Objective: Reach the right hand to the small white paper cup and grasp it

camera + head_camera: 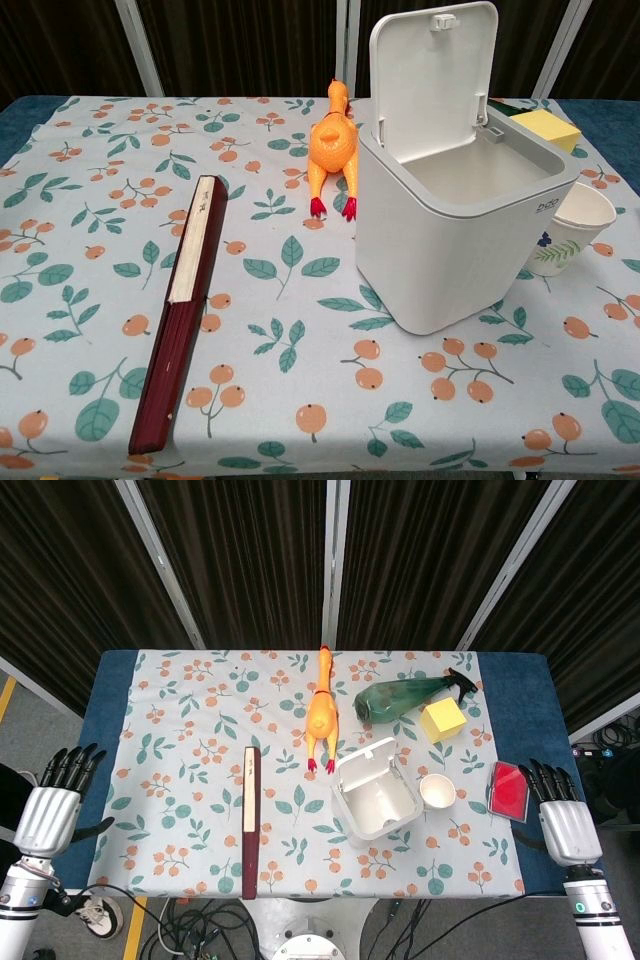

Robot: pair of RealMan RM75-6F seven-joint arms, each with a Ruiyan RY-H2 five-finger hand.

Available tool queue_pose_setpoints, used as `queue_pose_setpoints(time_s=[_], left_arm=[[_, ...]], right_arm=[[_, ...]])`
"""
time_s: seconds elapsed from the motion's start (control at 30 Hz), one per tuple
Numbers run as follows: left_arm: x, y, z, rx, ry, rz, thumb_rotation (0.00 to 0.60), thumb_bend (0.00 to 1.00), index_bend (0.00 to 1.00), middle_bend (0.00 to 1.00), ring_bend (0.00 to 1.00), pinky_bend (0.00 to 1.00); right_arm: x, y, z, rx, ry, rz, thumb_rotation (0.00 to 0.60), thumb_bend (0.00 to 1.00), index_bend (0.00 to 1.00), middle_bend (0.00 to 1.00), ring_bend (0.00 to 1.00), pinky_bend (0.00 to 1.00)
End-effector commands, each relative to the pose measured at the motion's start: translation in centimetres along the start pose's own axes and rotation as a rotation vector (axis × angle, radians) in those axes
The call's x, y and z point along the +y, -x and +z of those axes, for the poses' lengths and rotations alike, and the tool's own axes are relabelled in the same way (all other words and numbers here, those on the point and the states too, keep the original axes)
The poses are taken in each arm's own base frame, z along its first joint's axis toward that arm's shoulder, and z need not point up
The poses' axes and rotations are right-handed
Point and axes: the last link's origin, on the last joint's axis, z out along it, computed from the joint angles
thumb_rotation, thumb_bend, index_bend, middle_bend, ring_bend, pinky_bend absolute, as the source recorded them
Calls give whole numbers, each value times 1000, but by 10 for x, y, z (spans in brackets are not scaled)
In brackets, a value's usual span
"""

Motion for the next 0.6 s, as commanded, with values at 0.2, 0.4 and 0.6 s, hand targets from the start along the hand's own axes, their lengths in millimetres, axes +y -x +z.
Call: queue_pose_setpoints(time_s=[0.2,0.4,0.6], left_arm=[[-1,2,-1,-5,-2,1,600,0,37,30,0,37],[-1,5,0,-12,6,4,600,0,37,30,0,37],[-2,7,-2,-16,0,3,600,0,37,30,0,37]], right_arm=[[-5,1,6,-20,-18,-10,600,41,0,0,0,0],[-20,2,15,-62,-61,-27,600,42,0,0,0,0],[-46,8,37,-114,-137,-72,600,42,0,0,0,0]])
